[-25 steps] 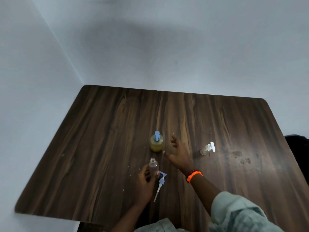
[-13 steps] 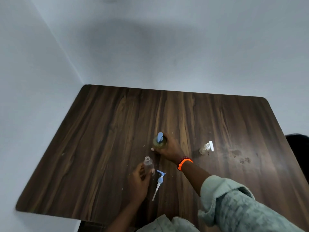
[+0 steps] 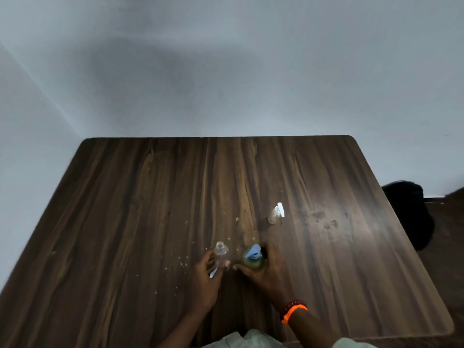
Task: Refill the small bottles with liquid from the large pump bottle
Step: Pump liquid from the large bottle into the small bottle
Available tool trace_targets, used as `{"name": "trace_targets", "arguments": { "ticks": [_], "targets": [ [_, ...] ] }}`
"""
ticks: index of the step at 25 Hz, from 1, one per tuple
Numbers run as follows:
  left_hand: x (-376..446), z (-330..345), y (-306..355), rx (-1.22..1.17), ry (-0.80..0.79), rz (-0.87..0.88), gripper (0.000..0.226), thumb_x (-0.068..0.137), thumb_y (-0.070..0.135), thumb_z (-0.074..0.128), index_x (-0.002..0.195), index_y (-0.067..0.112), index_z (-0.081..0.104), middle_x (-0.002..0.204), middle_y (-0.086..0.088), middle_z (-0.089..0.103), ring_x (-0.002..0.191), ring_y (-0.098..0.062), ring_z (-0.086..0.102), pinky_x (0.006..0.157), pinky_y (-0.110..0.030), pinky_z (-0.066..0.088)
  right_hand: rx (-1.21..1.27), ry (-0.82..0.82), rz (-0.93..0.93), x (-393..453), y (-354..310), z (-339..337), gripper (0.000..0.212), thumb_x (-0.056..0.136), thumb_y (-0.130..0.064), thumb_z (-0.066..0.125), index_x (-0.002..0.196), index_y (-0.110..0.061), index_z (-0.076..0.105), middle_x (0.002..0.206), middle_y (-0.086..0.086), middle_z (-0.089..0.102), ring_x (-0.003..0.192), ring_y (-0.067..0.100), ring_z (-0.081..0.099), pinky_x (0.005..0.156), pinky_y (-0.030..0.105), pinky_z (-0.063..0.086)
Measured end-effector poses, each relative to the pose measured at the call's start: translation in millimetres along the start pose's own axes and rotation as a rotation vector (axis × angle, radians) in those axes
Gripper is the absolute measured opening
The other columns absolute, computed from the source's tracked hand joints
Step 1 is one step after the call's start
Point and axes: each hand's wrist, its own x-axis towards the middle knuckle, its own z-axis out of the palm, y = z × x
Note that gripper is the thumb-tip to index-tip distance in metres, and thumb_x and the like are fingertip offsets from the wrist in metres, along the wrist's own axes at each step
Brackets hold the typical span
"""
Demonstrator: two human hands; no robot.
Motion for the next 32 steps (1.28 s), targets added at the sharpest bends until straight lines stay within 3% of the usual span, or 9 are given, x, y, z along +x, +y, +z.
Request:
{"name": "trace_targets", "arguments": {
  "ticks": [2,6,10,13,17,19,23,27,32],
  "targets": [
    [-2,3,1,0.010,-0.026,0.021,0.039,0.090,0.020,0.084,0.117,0.044,0.069,0.107,0.023,0.079,0.110,-0.005,0.074,0.097,-0.032,0.060,0.004,0.005,0.024,-3,3,4,0.079,0.056,-0.066,0.093,0.110,-0.023,0.055,0.108,-0.002,0.063,0.100,0.016,0.064,0.087,0.034,0.056],
    [-5,7,5,-0.018,-0.020,0.037,0.036,0.091,0.012,0.082,0.124,0.023,0.074,0.113,0.012,0.081,0.110,-0.011,0.076,0.098,-0.036,0.062,-0.006,-0.092,-0.004,-7,15,8,0.078,0.065,-0.060,0.092,0.124,-0.030,0.050,0.129,-0.004,0.063,0.119,0.011,0.062,0.110,0.031,0.049],
    [-8,3,9,-0.009,0.009,0.035,0.035,0.089,0.010,0.084,0.114,0.034,0.073,0.106,0.023,0.082,0.105,-0.001,0.077,0.092,-0.020,0.060,0.030,-0.192,-0.132,-7,24,1,0.091,0.077,-0.039,0.090,0.150,-0.021,0.038,0.149,-0.010,0.047,0.139,0.008,0.048,0.112,-0.002,0.025],
    [-10,1,11,-0.021,-0.023,0.025,0.034,0.091,0.004,0.081,0.111,0.031,0.074,0.107,0.018,0.082,0.106,-0.005,0.077,0.090,-0.017,0.060,0.066,-0.199,-0.171,-7,15,-6,0.073,0.080,-0.038,0.087,0.138,-0.038,0.042,0.137,-0.015,0.057,0.130,0.008,0.058,0.109,0.007,0.041],
    [-12,4,15,-0.022,-0.106,0.022,0.029,0.092,0.009,0.081,0.120,0.018,0.075,0.112,0.002,0.082,0.110,-0.016,0.077,0.096,-0.035,0.062,0.065,-0.124,-0.216,-14,4,-28,0.070,0.066,-0.055,0.093,0.118,-0.028,0.056,0.114,-0.008,0.067,0.104,0.008,0.067,0.088,0.037,0.060],
    [-16,6,15,-0.022,-0.127,0.025,0.028,0.092,0.012,0.081,0.119,0.020,0.076,0.111,0.005,0.083,0.108,-0.011,0.078,0.094,-0.030,0.062,0.083,-0.135,-0.249,-20,-3,-37,0.082,0.067,-0.043,0.095,0.133,-0.026,0.049,0.115,-0.007,0.067,0.101,0.011,0.070,0.087,0.037,0.060],
    [-16,7,17,0.038,-0.168,0.099,0.041,0.087,0.009,0.085,0.123,0.026,0.075,0.116,0.019,0.080,0.110,0.001,0.075,0.097,-0.020,0.060,0.012,-0.275,-0.334,-31,-15,-50,0.118,0.080,-0.030,0.086,0.164,-0.014,0.004,0.142,-0.007,0.058,0.127,0.005,0.061,0.109,0.021,0.048],
    [-12,3,21,0.088,-0.185,0.144,0.042,0.084,0.023,0.088,0.121,0.037,0.075,0.118,0.021,0.079,0.112,0.002,0.074,0.096,-0.020,0.059,-0.094,-0.370,-0.390,-35,-19,-59,0.099,0.086,-0.047,0.076,0.161,-0.035,0.013,0.153,-0.018,0.039,0.137,0.008,0.051,0.113,0.043,0.049],
    [-9,-3,27,0.124,-0.194,0.185,0.042,0.078,0.047,0.083,0.116,0.057,0.072,0.121,0.025,0.076,0.115,0.002,0.072,0.097,-0.024,0.060,-0.082,-0.344,-0.372,-35,-21,-59,0.097,0.084,-0.045,0.080,0.161,-0.030,0.022,0.159,-0.014,0.039,0.144,0.004,0.044,0.117,0.043,0.046]
  ]
}}
